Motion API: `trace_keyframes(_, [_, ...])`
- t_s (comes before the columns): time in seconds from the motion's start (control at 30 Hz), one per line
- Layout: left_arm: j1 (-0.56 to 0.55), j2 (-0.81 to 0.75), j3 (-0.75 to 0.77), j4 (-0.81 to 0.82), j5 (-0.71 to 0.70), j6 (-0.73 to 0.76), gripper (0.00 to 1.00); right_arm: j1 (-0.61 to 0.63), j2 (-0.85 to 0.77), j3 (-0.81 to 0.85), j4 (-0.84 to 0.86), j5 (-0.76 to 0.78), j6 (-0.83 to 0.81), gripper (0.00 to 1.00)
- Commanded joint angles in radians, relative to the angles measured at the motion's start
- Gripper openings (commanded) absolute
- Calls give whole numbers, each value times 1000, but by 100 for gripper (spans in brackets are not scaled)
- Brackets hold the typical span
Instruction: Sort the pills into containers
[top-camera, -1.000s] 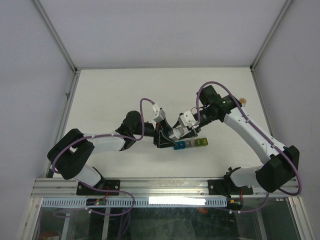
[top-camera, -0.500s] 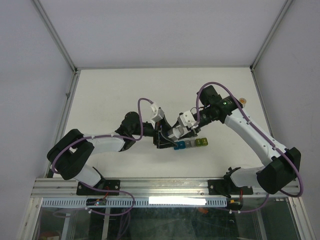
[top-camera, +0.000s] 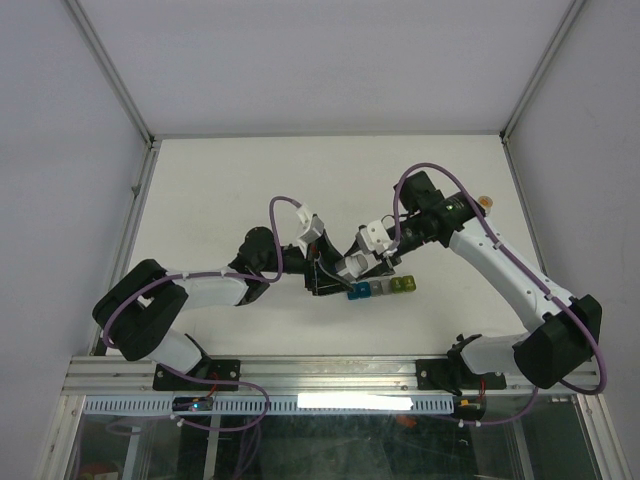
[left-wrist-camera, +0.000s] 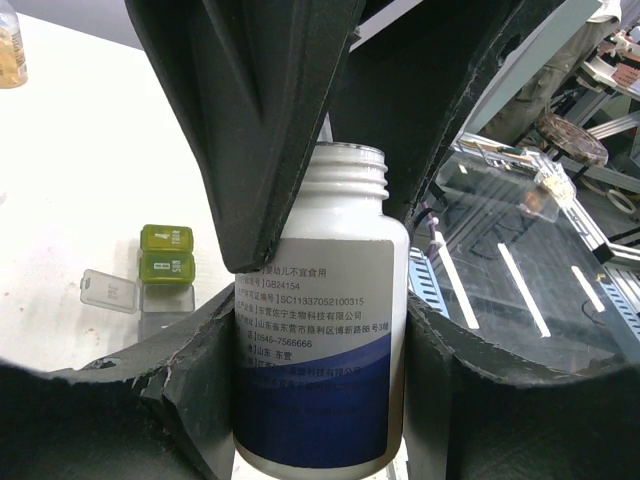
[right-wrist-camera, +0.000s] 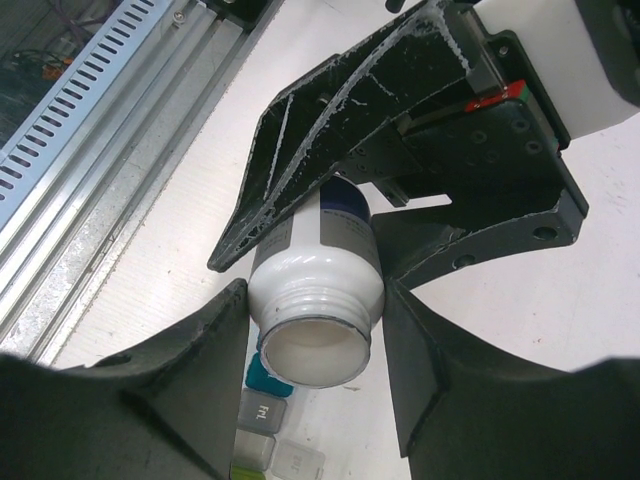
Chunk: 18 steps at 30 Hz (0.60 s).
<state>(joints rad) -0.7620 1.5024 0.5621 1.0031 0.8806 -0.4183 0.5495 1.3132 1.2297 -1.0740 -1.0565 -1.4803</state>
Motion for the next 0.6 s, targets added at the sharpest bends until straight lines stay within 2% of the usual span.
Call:
trace_keyframes(0.0, [2,-20,5,97,-8,-19,9,-3,-28,6,46,-29,77,56])
trace_keyframes(0.07, [1,-24,-5,103,-8,-12,2,-14,-35,15,62,-39,149,80])
trace_keyframes(0.17, [2,-41,-28,102,-29,14,0,-74,-45,64,64,-93,241,93])
trace_keyframes(0.33, [7,-126,-91,138,-122,78,0,-260,-69,131,-3,-217,275,95])
trace_keyframes(0.4, [18,-176,-99,162,-169,77,0,-325,-97,94,111,-184,401,96])
trace_keyframes(0.57, [17,-302,-16,254,-271,-47,0,-472,-142,-108,540,-54,901,95])
